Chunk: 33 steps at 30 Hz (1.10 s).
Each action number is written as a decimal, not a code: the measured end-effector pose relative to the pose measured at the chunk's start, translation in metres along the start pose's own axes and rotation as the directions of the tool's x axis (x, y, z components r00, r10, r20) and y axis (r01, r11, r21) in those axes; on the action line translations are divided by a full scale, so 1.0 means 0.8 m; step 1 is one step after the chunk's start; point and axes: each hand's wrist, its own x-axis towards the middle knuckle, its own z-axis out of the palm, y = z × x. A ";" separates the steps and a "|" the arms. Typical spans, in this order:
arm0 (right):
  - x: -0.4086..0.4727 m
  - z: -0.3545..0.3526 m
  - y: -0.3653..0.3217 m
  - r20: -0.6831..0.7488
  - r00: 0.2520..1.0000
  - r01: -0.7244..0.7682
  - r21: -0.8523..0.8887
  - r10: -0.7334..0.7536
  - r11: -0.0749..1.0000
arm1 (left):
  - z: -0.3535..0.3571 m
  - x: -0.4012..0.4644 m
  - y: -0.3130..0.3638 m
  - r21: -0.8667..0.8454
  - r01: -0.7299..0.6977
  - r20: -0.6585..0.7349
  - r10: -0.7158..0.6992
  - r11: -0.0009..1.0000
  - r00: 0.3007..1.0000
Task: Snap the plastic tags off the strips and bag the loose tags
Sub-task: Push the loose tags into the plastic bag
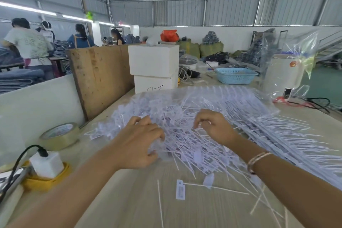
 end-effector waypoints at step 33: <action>0.054 0.017 -0.006 0.177 0.948 -0.177 -0.405 0.266 0.897 | -0.003 0.030 0.091 0.350 -0.210 0.264 0.120 0.913 0.957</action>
